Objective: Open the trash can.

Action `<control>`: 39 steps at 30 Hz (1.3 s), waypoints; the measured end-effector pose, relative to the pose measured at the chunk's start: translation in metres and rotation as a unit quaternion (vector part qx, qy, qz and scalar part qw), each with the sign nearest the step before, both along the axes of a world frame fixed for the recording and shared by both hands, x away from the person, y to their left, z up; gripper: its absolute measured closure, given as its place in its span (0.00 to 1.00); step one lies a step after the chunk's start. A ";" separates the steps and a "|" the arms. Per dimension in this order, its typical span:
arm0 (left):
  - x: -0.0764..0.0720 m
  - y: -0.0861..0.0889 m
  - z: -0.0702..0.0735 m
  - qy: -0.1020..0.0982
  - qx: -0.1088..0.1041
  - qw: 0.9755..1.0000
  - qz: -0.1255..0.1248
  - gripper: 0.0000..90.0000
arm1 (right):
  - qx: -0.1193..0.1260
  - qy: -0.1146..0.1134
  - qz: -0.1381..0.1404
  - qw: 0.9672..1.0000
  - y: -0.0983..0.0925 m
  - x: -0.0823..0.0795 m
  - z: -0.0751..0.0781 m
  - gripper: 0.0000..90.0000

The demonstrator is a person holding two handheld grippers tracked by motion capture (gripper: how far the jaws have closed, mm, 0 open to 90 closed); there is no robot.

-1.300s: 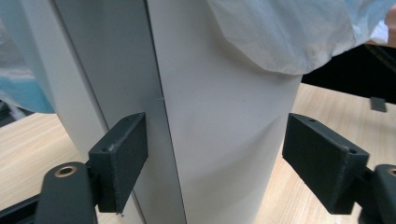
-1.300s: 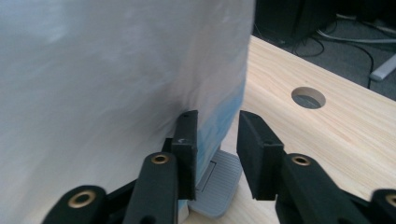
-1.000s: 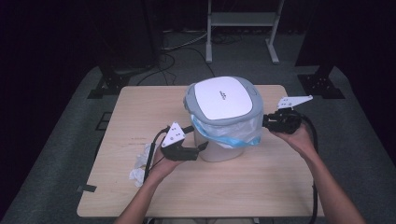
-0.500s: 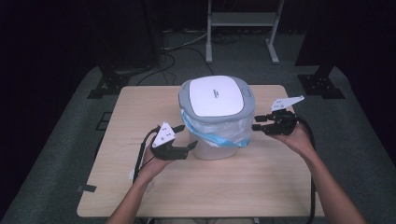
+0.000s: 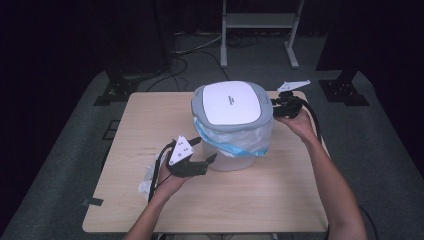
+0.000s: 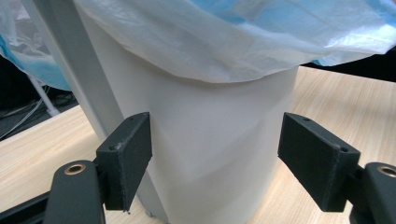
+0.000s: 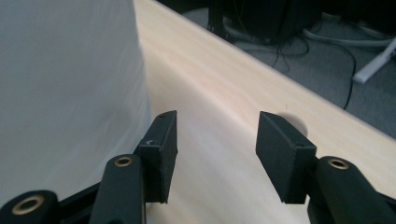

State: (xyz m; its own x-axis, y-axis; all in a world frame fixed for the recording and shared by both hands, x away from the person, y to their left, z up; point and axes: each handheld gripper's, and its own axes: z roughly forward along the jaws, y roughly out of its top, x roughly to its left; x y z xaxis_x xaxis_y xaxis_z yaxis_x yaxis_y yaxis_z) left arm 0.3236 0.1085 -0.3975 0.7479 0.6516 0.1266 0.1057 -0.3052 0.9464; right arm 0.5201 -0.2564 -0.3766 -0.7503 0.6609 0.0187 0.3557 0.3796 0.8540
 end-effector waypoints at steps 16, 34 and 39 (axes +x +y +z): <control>0.008 0.011 -0.001 0.011 -0.027 1.000 0.007 0.27 | 0.004 0.010 0.101 0.995 0.014 -0.003 0.004 0.70; 0.003 0.060 0.000 -0.004 -0.012 0.999 0.031 0.28 | -0.029 0.004 0.147 0.989 0.031 -0.036 -0.001 0.59; 0.000 0.054 -0.002 -0.002 -0.006 1.000 0.025 0.29 | -0.010 -0.001 0.078 0.997 0.031 -0.007 -0.004 0.55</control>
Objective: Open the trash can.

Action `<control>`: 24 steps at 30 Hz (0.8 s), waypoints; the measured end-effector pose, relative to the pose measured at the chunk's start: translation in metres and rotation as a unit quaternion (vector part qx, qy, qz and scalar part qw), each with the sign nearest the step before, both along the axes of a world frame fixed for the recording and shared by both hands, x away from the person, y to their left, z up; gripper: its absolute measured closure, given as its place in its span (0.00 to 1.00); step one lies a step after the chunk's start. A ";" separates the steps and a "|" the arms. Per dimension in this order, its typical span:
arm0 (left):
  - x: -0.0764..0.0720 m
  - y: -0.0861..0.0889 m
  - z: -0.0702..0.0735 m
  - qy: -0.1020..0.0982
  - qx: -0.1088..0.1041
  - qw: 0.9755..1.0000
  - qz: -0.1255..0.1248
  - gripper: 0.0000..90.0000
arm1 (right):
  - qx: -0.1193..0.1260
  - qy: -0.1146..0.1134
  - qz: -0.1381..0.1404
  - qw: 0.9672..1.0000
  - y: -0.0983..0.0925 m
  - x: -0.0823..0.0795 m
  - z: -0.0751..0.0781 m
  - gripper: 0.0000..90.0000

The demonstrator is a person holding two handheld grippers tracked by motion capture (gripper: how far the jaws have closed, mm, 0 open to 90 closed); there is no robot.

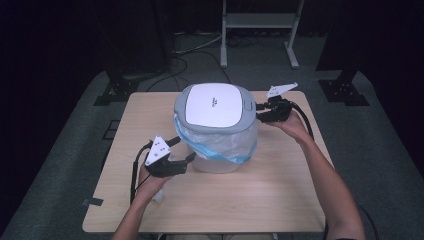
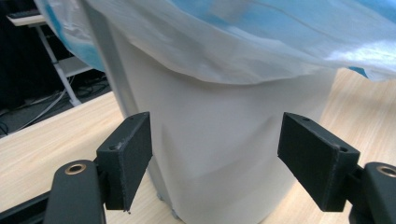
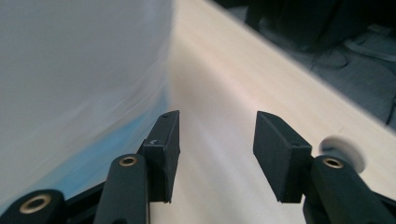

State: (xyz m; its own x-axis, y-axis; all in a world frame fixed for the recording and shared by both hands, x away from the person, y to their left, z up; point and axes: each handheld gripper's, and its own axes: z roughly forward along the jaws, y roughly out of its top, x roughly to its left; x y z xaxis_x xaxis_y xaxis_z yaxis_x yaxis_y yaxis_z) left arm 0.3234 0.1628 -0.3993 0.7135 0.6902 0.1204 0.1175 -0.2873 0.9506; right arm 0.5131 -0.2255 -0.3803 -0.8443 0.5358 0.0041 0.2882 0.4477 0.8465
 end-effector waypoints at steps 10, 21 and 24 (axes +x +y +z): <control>-0.001 -0.004 -0.003 0.011 -0.003 1.000 0.026 0.35 | 0.015 0.025 0.050 0.998 0.028 0.023 -0.004 0.58; 0.007 0.003 -0.003 0.011 -0.006 1.000 0.018 0.33 | -0.007 0.029 0.070 0.997 0.025 0.010 0.003 0.75; 0.009 0.009 -0.002 0.011 -0.004 1.000 0.022 0.33 | -0.014 0.027 0.071 0.997 0.026 0.005 0.004 0.77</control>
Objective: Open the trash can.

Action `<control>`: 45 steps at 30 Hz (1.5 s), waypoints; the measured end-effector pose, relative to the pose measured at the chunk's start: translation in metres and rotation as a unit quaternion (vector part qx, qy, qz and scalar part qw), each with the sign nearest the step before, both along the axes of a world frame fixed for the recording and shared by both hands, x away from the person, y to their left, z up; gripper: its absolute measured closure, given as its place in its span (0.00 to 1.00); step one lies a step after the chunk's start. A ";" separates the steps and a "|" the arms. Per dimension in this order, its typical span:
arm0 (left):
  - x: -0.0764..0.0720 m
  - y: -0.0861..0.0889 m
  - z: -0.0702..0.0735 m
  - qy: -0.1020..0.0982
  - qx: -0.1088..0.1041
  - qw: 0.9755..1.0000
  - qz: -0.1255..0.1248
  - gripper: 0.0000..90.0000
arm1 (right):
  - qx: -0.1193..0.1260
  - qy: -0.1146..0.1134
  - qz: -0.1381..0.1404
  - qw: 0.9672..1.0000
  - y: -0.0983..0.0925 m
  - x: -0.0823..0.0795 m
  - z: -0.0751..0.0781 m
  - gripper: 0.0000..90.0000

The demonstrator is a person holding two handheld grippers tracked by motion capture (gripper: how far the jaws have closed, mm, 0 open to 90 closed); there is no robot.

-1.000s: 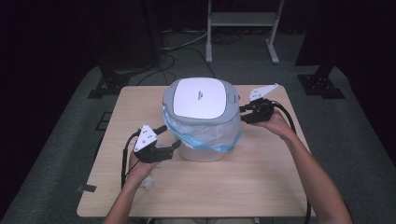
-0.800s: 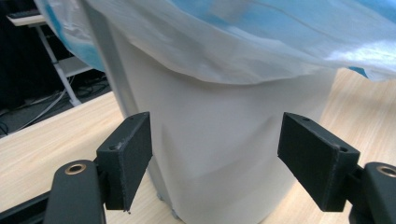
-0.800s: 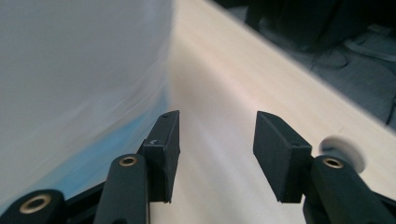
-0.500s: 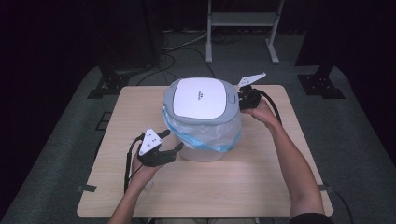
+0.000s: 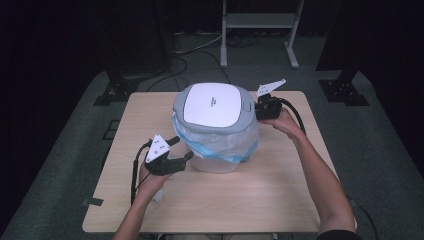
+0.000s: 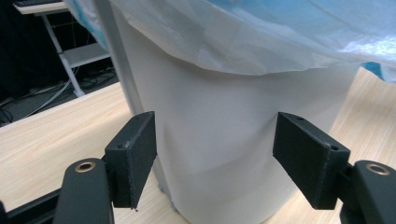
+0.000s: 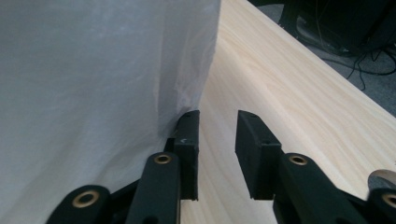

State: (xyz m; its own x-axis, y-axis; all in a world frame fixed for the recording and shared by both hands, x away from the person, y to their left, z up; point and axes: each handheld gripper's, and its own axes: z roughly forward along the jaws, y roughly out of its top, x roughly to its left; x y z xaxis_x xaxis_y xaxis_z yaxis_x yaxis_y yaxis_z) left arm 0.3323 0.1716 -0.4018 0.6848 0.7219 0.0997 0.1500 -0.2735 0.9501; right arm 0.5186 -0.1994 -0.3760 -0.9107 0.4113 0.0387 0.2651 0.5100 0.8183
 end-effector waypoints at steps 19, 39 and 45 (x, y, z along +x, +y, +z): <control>0.038 0.030 0.004 -0.007 0.011 0.999 0.034 0.36 | -0.006 -0.021 0.028 0.999 -0.009 -0.046 -0.001 0.79; 0.065 0.021 0.008 0.011 -0.005 0.997 0.073 0.36 | -0.011 -0.029 -0.126 0.992 -0.019 -0.015 -0.006 0.50; 0.073 0.022 0.006 0.013 -0.021 0.997 0.068 0.36 | -0.008 -0.031 -0.079 0.996 -0.005 -0.013 -0.006 0.48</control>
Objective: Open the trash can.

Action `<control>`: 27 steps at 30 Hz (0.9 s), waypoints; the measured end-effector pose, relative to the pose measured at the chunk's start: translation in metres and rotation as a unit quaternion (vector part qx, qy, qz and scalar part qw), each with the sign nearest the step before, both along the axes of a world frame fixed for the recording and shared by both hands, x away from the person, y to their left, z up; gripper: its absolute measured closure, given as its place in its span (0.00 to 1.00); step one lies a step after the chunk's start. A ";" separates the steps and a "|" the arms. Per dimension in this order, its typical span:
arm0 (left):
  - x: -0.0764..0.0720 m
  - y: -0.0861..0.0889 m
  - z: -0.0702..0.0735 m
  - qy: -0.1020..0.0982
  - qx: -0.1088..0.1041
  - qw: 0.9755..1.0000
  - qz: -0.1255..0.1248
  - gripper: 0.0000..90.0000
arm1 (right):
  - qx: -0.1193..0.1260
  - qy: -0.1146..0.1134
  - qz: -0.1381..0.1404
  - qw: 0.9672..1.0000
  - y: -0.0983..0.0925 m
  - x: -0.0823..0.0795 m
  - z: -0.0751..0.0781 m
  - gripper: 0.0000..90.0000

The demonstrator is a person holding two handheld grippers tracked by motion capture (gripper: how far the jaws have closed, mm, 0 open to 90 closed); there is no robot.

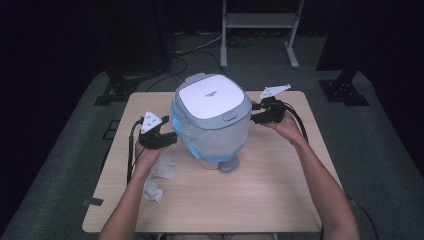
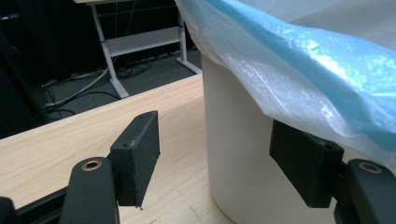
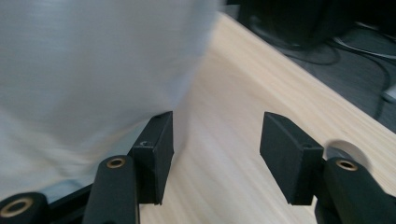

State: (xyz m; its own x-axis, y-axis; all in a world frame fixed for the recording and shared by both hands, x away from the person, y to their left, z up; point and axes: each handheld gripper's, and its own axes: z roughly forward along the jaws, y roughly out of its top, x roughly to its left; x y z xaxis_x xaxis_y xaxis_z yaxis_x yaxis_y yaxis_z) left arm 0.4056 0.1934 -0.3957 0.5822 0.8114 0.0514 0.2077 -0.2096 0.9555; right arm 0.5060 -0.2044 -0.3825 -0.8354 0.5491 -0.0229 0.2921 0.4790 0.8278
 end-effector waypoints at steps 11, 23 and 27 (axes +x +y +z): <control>0.011 -0.001 -0.006 0.002 -0.029 0.999 -0.036 0.36 | -0.023 -0.003 0.047 0.999 -0.002 -0.024 0.010 0.67; 0.013 -0.025 -0.001 0.002 -0.013 0.998 -0.056 0.38 | -0.007 -0.004 0.058 0.998 -0.027 -0.078 0.007 0.61; 0.011 -0.029 0.000 0.002 -0.013 0.998 -0.063 0.38 | -0.015 0.000 0.069 0.997 -0.026 -0.091 0.003 0.53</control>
State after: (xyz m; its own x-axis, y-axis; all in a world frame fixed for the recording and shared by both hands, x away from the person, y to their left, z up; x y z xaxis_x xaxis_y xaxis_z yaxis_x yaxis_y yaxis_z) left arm 0.4167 0.1641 -0.3962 0.6797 0.7330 0.0281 0.1856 -0.2089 0.9602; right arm 0.4145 -0.2301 -0.3800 -0.9034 0.4272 -0.0370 0.2215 0.5387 0.8129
